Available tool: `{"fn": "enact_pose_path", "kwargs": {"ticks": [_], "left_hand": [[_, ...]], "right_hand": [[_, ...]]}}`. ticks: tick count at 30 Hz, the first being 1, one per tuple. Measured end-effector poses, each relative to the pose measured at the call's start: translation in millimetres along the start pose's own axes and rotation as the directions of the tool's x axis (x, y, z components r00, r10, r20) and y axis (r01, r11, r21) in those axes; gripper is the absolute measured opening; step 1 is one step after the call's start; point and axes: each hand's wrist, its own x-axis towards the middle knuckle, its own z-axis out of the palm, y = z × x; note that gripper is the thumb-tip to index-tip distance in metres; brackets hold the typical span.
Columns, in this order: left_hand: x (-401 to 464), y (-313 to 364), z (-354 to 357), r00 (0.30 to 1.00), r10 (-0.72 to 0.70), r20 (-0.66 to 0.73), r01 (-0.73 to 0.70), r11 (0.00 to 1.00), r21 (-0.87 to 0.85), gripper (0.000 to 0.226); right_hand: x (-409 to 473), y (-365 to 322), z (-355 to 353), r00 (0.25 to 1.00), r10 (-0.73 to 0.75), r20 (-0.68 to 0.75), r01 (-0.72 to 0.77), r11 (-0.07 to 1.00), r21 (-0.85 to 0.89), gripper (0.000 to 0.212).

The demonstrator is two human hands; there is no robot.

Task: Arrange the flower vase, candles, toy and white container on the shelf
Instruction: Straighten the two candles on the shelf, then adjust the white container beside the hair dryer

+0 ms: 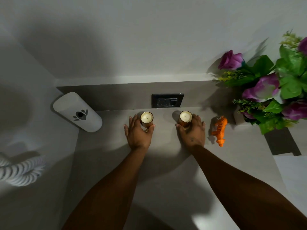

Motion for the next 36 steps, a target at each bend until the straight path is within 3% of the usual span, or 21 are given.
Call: {"fn": "enact_pose_path", "kwargs": {"ticks": [11, 16, 20, 24, 29, 31, 33, 36], "left_hand": [[1.9, -0.1, -6.9, 0.999, 0.012, 0.048, -0.014, 0.999, 0.050, 0.081], [-20.6, -14.6, -19.6, 0.986, 0.075, 0.152, -0.109, 0.966, 0.234, 0.080], [-52.4, -32.1, -27.2, 0.968, 0.133, 0.215, -0.213, 0.885, 0.415, 0.084], [-78.1, -41.9, -34.5, 0.960, 0.142, 0.241, -0.243, 0.850, 0.468, 0.084], [-83.5, -38.3, -54.5, 0.935, 0.107, 0.337, -0.268, 0.838, 0.476, 0.088], [-68.5, -27.3, -74.2, 0.953, 0.161, 0.255, -0.275, 0.813, 0.514, 0.092], [-49.2, -18.1, -104.3, 0.965, 0.253, 0.074, -0.248, 0.777, 0.579, 0.101], [-12.9, -6.1, -147.0, 0.949, 0.279, -0.148, -0.121, 0.756, 0.644, 0.107]], "right_hand": [[1.7, -5.1, -1.9, 0.999, -0.032, 0.025, 0.033, 0.998, -0.045, 0.081], [-43.0, 3.9, -1.2, 0.996, -0.080, 0.039, 0.088, 0.961, -0.262, 0.090], [-102.4, 9.3, 9.5, 0.974, -0.150, 0.170, 0.209, 0.883, -0.421, 0.095], [-150.9, 13.9, 10.9, 0.919, -0.227, 0.322, 0.366, 0.795, -0.484, 0.095], [-159.4, 8.7, 5.4, 0.900, -0.217, 0.377, 0.393, 0.779, -0.489, 0.097], [-157.9, 8.2, 4.2, 0.903, -0.218, 0.369, 0.384, 0.794, -0.471, 0.099], [-159.1, 7.0, 4.4, 0.907, -0.223, 0.356, 0.379, 0.802, -0.462, 0.100], [-159.5, 8.1, 3.8, 0.915, -0.236, 0.328, 0.373, 0.806, -0.460, 0.099]]}}
